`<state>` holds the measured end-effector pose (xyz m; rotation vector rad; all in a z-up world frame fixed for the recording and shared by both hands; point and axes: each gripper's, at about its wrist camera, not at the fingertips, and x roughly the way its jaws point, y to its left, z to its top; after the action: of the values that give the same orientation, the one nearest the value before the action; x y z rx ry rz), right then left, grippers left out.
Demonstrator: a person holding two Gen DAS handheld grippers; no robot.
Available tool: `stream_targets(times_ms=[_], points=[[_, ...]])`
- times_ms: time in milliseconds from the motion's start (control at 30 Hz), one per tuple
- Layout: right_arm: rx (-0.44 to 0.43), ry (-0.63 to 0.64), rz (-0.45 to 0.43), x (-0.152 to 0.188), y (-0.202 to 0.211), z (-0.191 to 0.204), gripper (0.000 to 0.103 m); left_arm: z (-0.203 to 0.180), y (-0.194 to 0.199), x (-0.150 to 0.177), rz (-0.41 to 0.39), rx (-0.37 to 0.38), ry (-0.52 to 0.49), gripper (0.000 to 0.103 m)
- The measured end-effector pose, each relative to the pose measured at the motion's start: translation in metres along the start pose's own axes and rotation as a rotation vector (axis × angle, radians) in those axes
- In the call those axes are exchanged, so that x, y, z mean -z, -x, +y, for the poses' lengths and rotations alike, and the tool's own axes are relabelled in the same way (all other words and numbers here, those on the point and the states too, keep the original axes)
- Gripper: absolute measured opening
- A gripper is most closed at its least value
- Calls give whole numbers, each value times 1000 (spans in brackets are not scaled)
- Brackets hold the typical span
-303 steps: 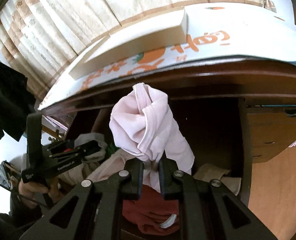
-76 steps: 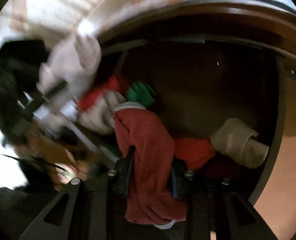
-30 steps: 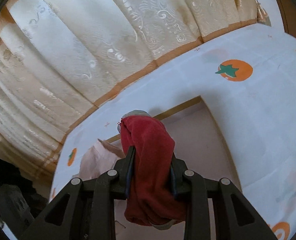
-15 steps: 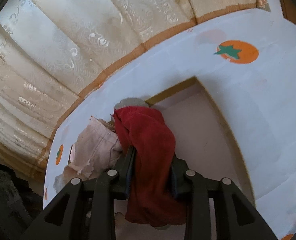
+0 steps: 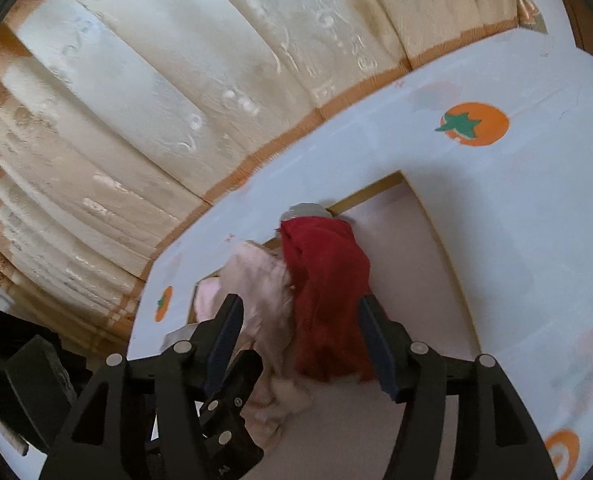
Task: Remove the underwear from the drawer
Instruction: 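Open both tools to drop the garments into the tray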
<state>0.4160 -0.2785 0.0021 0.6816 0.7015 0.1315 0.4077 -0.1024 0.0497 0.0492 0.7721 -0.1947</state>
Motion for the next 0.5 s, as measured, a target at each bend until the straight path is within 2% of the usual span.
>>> stream_targets(times_ms=[167, 500], points=[[-3, 33, -20, 18, 33, 6, 62, 0, 31, 18, -38, -12, -30, 99], [-2, 75, 5, 57, 71, 8, 62, 0, 73, 59, -41, 0, -69, 99]])
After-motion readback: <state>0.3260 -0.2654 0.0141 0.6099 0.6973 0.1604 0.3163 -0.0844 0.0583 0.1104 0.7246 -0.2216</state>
